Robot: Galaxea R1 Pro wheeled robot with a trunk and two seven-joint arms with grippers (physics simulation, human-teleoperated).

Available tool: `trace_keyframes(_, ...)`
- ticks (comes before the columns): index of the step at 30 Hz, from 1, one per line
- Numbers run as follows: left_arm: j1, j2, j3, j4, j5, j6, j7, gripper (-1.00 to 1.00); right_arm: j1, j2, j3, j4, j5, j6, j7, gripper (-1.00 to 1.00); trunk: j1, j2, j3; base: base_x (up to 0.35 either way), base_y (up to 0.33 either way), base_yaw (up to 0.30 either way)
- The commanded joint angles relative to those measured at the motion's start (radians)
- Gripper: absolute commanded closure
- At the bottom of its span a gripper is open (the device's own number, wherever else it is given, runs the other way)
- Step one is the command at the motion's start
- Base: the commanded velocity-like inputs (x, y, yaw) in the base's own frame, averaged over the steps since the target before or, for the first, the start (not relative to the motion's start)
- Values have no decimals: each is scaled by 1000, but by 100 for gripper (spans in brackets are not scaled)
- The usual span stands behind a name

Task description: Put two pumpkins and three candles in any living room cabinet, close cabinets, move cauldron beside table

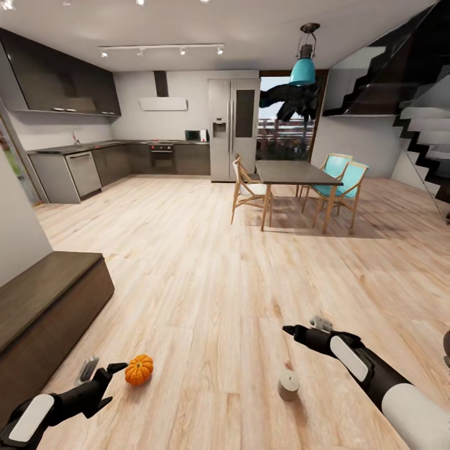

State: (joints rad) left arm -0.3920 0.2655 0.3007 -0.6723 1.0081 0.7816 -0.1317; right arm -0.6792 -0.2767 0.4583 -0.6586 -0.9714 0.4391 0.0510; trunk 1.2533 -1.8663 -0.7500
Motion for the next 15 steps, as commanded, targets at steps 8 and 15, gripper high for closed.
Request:
trace_keyframes(8,-1,-1,5,2,-5,-13,-8,-100,-1,39,-1,7,2,3,2,-100,0,0,-1,-7,-185,0)
trace_keyframes(15,-1,-3,2,2,-9,-30,-12,-100,-1,40,-1,7,4,3,3,-100,0,0,-1,-54,-173,0)
